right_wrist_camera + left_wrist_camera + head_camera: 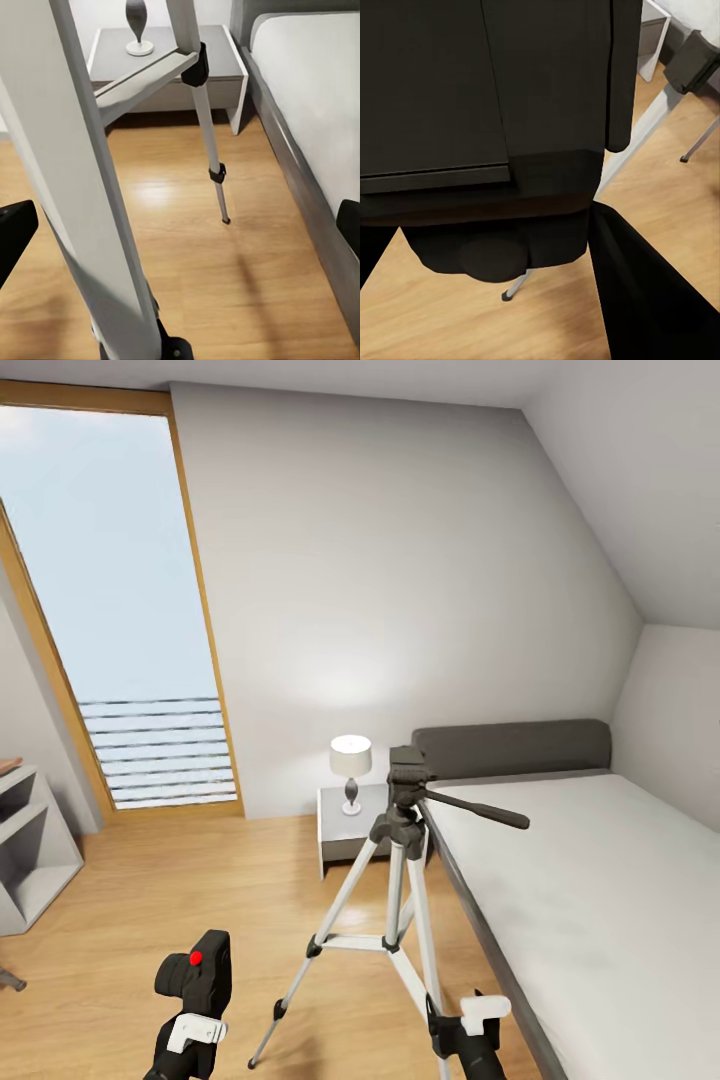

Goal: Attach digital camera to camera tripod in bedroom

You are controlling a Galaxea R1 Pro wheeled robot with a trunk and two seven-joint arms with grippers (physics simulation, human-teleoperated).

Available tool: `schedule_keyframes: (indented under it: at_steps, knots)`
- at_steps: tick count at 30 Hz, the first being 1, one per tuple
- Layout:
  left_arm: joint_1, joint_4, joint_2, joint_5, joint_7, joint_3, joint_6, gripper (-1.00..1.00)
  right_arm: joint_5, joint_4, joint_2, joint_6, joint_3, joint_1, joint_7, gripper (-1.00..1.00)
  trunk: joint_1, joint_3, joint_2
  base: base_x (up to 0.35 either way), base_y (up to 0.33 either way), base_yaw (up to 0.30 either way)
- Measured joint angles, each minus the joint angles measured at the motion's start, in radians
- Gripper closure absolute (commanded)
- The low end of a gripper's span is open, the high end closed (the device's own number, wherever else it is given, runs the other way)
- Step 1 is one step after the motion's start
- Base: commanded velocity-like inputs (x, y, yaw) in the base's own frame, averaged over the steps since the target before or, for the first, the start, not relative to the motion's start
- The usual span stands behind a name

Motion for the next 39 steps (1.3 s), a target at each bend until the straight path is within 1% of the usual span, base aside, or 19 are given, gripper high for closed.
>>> schedule_keyframes:
  at_steps: [6, 10, 16, 23, 37, 38, 39]
  knots:
    - [0.000, 0.000, 0.000, 0.000, 0.000, 0.000, 0.000, 1.00, 0.002, 0.000, 0.001, 0.001, 0.000, 0.000, 0.000, -1.00, 0.000, 0.000, 0.000, 0.000, 0.000, 0.000]
    - [0.000, 0.000, 0.000, 0.000, 0.000, 0.000, 0.000, 1.00, 0.032, 0.000, 0.002, 0.002, 0.001, 0.000, 0.000, -1.00, 0.000, 0.000, 0.000, 0.000, 0.000, 0.000]
    - [0.000, -0.001, 0.000, 0.000, 0.000, 0.000, 0.000, 1.00, 0.047, 0.000, 0.004, 0.001, -0.003, 0.000, 0.000, -1.00, 0.000, 0.000, 0.000, 0.058, 0.024, 0.000]
    - [0.000, -0.001, 0.000, 0.000, 0.000, 0.000, 0.000, 1.00, 0.049, 0.000, 0.004, 0.001, -0.004, 0.000, 0.000, -1.00, 0.000, 0.000, 0.000, 0.175, 0.090, 0.000]
    - [0.000, 0.000, 0.000, 0.000, 0.000, 0.000, 0.000, 1.00, 0.049, 0.000, 0.003, 0.000, -0.004, 0.000, 0.000, -1.00, 0.000, 0.000, 0.000, 0.010, 0.005, 0.000]
    - [0.003, -0.001, -0.006, 0.001, -0.006, -0.009, 0.006, 1.00, 0.046, 0.006, 0.005, -0.002, -0.004, 0.000, -0.001, -1.00, 0.000, 0.000, 0.000, 0.000, 0.000, 0.000]
    - [0.003, -0.001, -0.006, 0.003, -0.005, -0.008, 0.010, 1.00, 0.047, 0.011, 0.009, -0.003, -0.003, 0.000, -0.001, -1.00, 0.000, 0.000, 0.000, 0.000, 0.000, 0.000]
